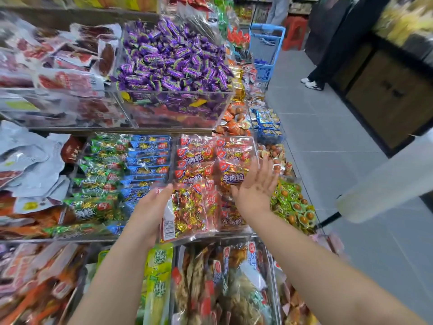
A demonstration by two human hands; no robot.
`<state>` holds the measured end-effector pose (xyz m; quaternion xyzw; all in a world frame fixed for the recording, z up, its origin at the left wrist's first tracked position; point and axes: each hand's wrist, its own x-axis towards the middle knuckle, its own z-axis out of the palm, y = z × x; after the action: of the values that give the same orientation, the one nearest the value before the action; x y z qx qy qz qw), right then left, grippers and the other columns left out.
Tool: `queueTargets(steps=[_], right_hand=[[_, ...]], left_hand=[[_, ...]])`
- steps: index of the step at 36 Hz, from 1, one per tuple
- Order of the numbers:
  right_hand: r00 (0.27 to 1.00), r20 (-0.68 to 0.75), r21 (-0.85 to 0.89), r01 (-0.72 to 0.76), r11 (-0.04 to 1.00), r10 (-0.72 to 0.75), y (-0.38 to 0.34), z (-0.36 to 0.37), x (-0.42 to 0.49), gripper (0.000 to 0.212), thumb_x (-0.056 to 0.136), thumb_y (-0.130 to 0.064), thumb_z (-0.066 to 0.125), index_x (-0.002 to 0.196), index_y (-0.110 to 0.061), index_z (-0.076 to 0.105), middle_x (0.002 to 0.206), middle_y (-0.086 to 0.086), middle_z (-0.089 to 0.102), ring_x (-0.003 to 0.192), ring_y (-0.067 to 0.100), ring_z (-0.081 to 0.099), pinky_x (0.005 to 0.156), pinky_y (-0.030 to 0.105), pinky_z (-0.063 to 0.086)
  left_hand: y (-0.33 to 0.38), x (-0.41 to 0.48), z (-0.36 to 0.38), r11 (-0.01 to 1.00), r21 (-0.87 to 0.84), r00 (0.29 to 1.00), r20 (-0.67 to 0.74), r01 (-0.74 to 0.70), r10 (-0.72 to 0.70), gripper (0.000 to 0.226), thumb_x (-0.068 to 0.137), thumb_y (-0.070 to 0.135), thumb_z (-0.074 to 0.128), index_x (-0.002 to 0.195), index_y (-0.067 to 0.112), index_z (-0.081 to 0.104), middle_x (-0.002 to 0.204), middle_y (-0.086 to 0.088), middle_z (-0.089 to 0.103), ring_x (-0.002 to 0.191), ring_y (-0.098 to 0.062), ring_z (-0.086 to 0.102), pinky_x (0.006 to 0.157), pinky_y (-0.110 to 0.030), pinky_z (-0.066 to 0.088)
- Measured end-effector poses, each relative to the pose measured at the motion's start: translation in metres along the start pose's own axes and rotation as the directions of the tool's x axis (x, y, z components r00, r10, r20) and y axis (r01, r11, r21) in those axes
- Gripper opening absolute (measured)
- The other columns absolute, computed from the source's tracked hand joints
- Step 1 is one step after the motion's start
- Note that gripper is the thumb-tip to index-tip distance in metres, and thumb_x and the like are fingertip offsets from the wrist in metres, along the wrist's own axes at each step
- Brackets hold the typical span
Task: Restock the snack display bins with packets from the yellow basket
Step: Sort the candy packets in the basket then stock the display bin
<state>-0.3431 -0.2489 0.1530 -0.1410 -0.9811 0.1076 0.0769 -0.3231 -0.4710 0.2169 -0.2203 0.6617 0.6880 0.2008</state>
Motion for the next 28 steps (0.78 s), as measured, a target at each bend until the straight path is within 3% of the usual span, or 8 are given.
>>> queueTargets(steps=[3, 6, 9, 14, 19, 22, 25, 28], right_hand=[[0.969, 0.067, -0.183, 0.246, 0.952, -0.238, 0.004, 0.0, 0.007, 0.103, 0.091, -0.022, 0.048, 0.127, -0.029, -0.048, 0.134, 0.007, -0.055, 0.126, 0.027, -0.049, 0.097, 0.045, -0.04], [0.918, 0.25, -0.275, 0.373, 0.886, -0.309, 0.011, 0.006, 0.019, 0.088, 0.097, -0.041, 0.042, 0.139, -0.018, -0.031, 0.153, 0.01, -0.028, 0.133, 0.025, -0.036, 0.104, 0.043, -0.027], [0.876, 0.353, -0.316, 0.442, 0.839, -0.329, 0.017, 0.008, 0.026, 0.096, 0.094, -0.048, 0.046, 0.137, -0.015, -0.034, 0.153, 0.009, -0.028, 0.137, 0.025, -0.031, 0.105, 0.041, -0.024], [0.786, 0.389, -0.34, 0.607, 0.718, -0.48, 0.02, -0.001, 0.052, 0.092, 0.092, -0.011, 0.041, 0.13, -0.024, -0.041, 0.149, 0.0, -0.035, 0.136, 0.021, -0.033, 0.106, 0.038, -0.024], [0.742, 0.45, -0.368, 0.661, 0.654, -0.497, 0.017, -0.002, 0.067, 0.095, 0.093, -0.021, 0.048, 0.13, -0.027, -0.04, 0.149, -0.002, -0.035, 0.139, 0.024, -0.03, 0.109, 0.041, -0.02], [0.738, 0.452, -0.375, 0.667, 0.643, -0.501, 0.021, 0.0, 0.066, 0.093, 0.095, -0.026, 0.046, 0.129, -0.027, -0.041, 0.152, 0.001, -0.032, 0.137, 0.024, -0.033, 0.108, 0.041, -0.022], [0.735, 0.46, -0.337, 0.663, 0.668, -0.497, 0.021, -0.004, 0.063, 0.103, 0.089, -0.054, 0.05, 0.13, -0.026, -0.041, 0.145, 0.001, -0.041, 0.128, 0.024, -0.042, 0.109, 0.041, -0.024], [0.747, 0.364, -0.179, 0.642, 0.745, -0.557, 0.025, -0.01, 0.052, 0.104, 0.084, -0.066, 0.046, 0.136, -0.025, -0.035, 0.138, -0.001, -0.047, 0.129, 0.024, -0.044, 0.106, 0.039, -0.029]], left_hand=[[0.0, 0.002, 0.0, 1.0, -0.011, 1.0, 0.0, 0.011, -0.011, 0.042, 0.095, 0.042, 0.056, 0.127, 0.015, 0.053, 0.118, -0.016, 0.066, 0.106, -0.036, 0.064, 0.097, -0.057, 0.048], [-0.001, 0.003, 0.002, 1.0, -0.005, 1.0, 0.014, -0.001, 0.001, 0.04, 0.094, 0.044, 0.056, 0.124, 0.016, 0.055, 0.116, -0.016, 0.067, 0.105, -0.036, 0.065, 0.096, -0.057, 0.048], [-0.002, 0.005, 0.003, 1.0, 0.003, 1.0, 0.018, -0.009, 0.009, 0.048, 0.093, 0.047, 0.056, 0.13, 0.016, 0.052, 0.122, -0.015, 0.064, 0.109, -0.036, 0.062, 0.098, -0.056, 0.046], [-0.003, 0.006, 0.004, 1.0, -0.013, 1.0, 0.031, -0.001, 0.001, 0.056, 0.094, 0.045, 0.056, 0.139, 0.014, 0.044, 0.13, -0.018, 0.059, 0.114, -0.035, 0.059, 0.099, -0.051, 0.047], [-0.002, 0.008, 0.006, 0.997, -0.078, 0.999, 0.034, 0.011, -0.008, 0.049, 0.096, 0.04, 0.054, 0.135, 0.01, 0.048, 0.124, -0.015, 0.064, 0.114, -0.033, 0.06, 0.103, -0.052, 0.044], [0.0, 0.006, 0.007, 0.987, -0.159, 0.998, 0.056, 0.033, -0.025, 0.036, 0.098, 0.032, 0.052, 0.125, 0.008, 0.055, 0.113, -0.014, 0.07, 0.105, -0.028, 0.066, 0.092, -0.046, 0.052], [0.0, 0.005, 0.008, 0.978, -0.204, 0.997, 0.069, 0.048, -0.035, 0.024, 0.098, 0.028, 0.053, 0.114, 0.012, 0.059, 0.089, -0.006, 0.073, 0.087, -0.022, 0.068, 0.075, -0.039, 0.055], [0.0, 0.004, 0.01, 0.963, -0.264, 0.996, 0.081, 0.062, -0.041, 0.025, 0.098, 0.025, 0.053, 0.117, 0.008, 0.056, 0.092, -0.009, 0.07, 0.088, -0.025, 0.067, 0.08, -0.044, 0.054]])
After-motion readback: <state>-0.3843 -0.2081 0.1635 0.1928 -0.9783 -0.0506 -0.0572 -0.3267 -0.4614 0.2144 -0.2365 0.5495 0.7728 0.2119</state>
